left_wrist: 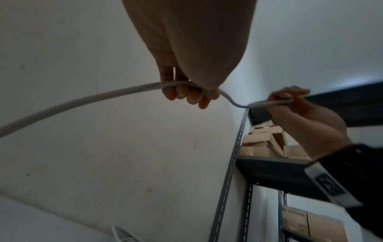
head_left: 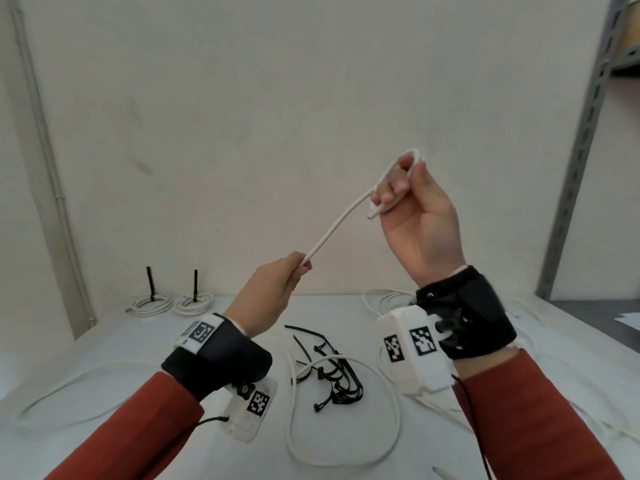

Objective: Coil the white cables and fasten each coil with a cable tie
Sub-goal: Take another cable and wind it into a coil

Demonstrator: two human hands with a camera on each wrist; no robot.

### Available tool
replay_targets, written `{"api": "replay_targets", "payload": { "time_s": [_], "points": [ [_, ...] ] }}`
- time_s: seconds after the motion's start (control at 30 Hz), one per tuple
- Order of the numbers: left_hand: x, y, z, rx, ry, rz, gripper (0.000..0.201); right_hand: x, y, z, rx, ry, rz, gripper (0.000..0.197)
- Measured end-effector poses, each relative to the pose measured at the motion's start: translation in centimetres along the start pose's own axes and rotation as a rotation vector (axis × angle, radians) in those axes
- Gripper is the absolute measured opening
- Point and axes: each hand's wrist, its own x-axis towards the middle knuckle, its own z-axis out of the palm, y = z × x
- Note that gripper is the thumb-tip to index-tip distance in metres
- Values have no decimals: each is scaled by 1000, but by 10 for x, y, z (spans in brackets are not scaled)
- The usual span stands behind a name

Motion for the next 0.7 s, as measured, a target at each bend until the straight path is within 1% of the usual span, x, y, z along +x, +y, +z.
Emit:
{"api": "replay_targets", "payload": {
  "time_s": [0.07,0.13,0.17,0.2,0.23,0.3,0.33,0.4,0.43,0.47,0.53,0.6,0.67,0.7],
  "points": [
    [4,6,0,99,-54,30,30,4,5,1,-171,6,-29,21],
    [7,11,0,179,-80,100,48,8,10,6,-422,-1,-49,16],
    [8,14,0,214,-89,134,53,9,12,8,-563,-9,-54,15],
    [9,16,0,245,-96,164,54,11,14,11,-694,-32,-52,15],
    [9,20,-1,265,-100,184,51,12,16,12,-818,-76,-48,15],
    [10,28,-5,275,-86,211,41,14,18,13,-1123,-225,-41,12],
    [9,31,-9,272,-64,227,41,14,19,12,-1313,-319,-31,11],
    [8,34,-20,272,-18,242,48,13,21,10,-1690,-517,6,10],
    [7,34,-25,269,4,245,50,11,21,9,-1827,-599,28,10],
    [6,34,-31,264,19,247,49,10,20,9,-1903,-653,57,10],
    [5,33,-40,251,30,239,45,8,16,9,-1926,-696,115,17],
    [6,32,-47,219,47,230,41,7,12,11,-1899,-707,117,32],
    [7,30,-53,157,84,209,32,6,9,14,-1862,-718,116,52],
    [8,31,-55,113,109,196,27,5,9,16,-1827,-716,133,58]
  ]
}}
